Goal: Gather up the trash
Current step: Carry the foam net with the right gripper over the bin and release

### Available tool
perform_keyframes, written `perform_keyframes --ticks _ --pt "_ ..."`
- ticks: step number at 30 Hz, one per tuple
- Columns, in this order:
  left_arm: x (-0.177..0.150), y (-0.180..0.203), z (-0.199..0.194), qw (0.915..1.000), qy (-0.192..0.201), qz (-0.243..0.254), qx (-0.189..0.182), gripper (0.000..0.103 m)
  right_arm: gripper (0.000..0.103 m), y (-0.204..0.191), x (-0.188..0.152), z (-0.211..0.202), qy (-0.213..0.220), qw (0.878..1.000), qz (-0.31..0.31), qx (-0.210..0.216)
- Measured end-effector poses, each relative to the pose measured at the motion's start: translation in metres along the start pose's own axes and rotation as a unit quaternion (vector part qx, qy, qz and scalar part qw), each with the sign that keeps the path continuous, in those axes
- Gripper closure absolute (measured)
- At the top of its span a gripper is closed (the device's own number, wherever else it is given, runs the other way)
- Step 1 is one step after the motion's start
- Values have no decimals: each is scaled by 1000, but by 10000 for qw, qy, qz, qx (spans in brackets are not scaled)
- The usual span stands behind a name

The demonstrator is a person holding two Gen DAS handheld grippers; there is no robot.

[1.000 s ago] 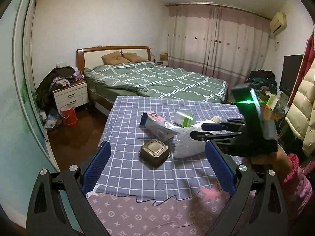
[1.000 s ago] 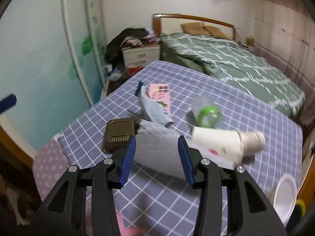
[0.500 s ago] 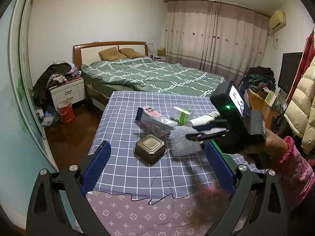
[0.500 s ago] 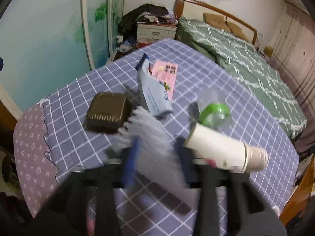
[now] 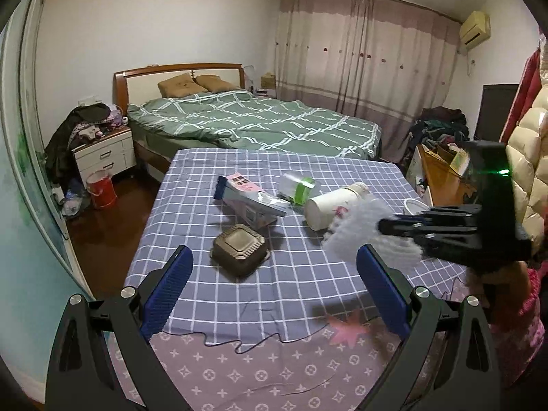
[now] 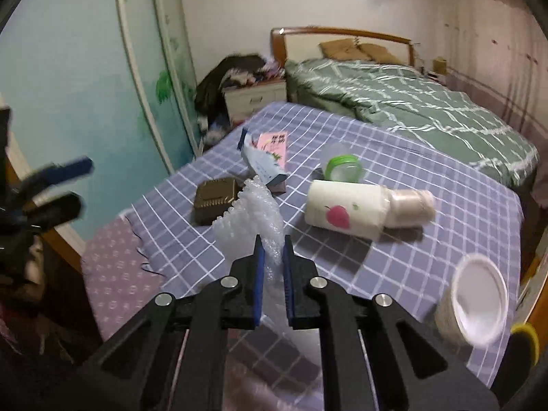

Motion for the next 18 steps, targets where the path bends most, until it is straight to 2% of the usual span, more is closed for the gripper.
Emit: perform_keyframes --ticks 5,11,15,18 --pt "-2 13 13 9999 -88 76 -124 8 93 42 -12 -37 282 9972 628 -308" --pt "-2 29 30 9993 -177 147 -305 8 93 116 -36 -74 402 9837 1373 -1087" --pt "-1 44 43 9986 -234 245 -402 8 93 179 -61 -88 321 9638 1984 -1755" --pt "-1 51 51 9982 -284 282 -440 8 93 225 -83 -92 203 9439 2392 -2268"
Point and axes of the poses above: each gripper's, at about its wrist camera, not at the fingertips, and z roughly the way its jaws point, y to its right, x to its top, the point moved 5 cm from there along z, roughly the way its jaws point, and after that the axes turned 15 degrees about -x, right-handed, at the moved point
